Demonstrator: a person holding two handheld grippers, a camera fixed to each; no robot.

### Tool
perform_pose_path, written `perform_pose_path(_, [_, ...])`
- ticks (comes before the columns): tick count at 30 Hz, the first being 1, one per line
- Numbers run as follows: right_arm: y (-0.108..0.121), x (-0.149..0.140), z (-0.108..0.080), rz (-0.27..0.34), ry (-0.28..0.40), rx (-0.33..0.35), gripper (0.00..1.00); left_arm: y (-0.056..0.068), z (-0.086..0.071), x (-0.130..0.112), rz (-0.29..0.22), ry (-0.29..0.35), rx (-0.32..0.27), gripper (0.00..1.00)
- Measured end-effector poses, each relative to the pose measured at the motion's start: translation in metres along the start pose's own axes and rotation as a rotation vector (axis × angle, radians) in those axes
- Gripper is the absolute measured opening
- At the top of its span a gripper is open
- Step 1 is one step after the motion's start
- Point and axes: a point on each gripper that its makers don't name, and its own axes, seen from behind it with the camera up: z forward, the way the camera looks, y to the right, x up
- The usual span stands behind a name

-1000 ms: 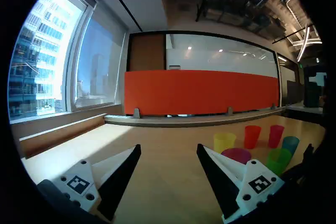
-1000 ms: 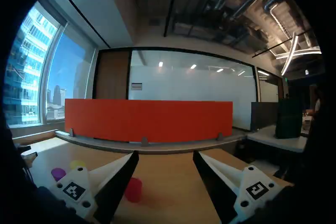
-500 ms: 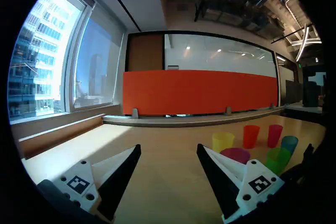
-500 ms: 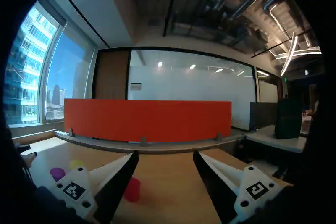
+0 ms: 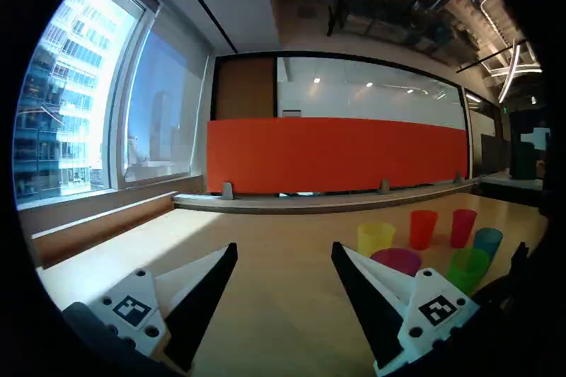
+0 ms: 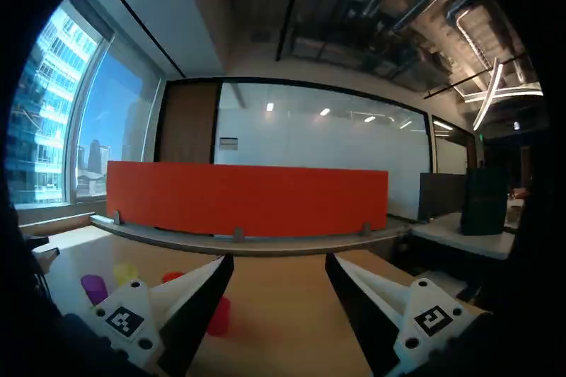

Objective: Pour water

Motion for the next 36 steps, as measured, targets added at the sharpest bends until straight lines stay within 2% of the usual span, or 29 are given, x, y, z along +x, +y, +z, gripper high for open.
perform_pose_path(8, [0.008,-0.021,0.001,-0.003,-0.01,0.016,1.0,0.0,0.0,0.0,0.0,0.0,0.0,0.99])
perform_pose_path(17, [0.009,-0.026,0.007,0.02,0.049,0.036,1.0,0.0,0.0,0.001,0.0,0.0,0.0,0.99])
perform_pose_path(23, [-0.003,-0.035,0.012,0.009,0.072,0.058,1.0,0.0,-0.001,0.0,0.0,0.0,0.0,0.99])
perform_pose_path(29, [-0.023,-0.052,0.018,-0.003,0.062,0.1,1.0,0.0,0.0,0.0,0.0,0.0,0.0,0.99])
perform_pose_path(36, [-0.028,-0.079,0.026,0.033,0.023,0.117,1.0,0.0,-0.001,0.0,0.0,0.0,0.0,0.99])
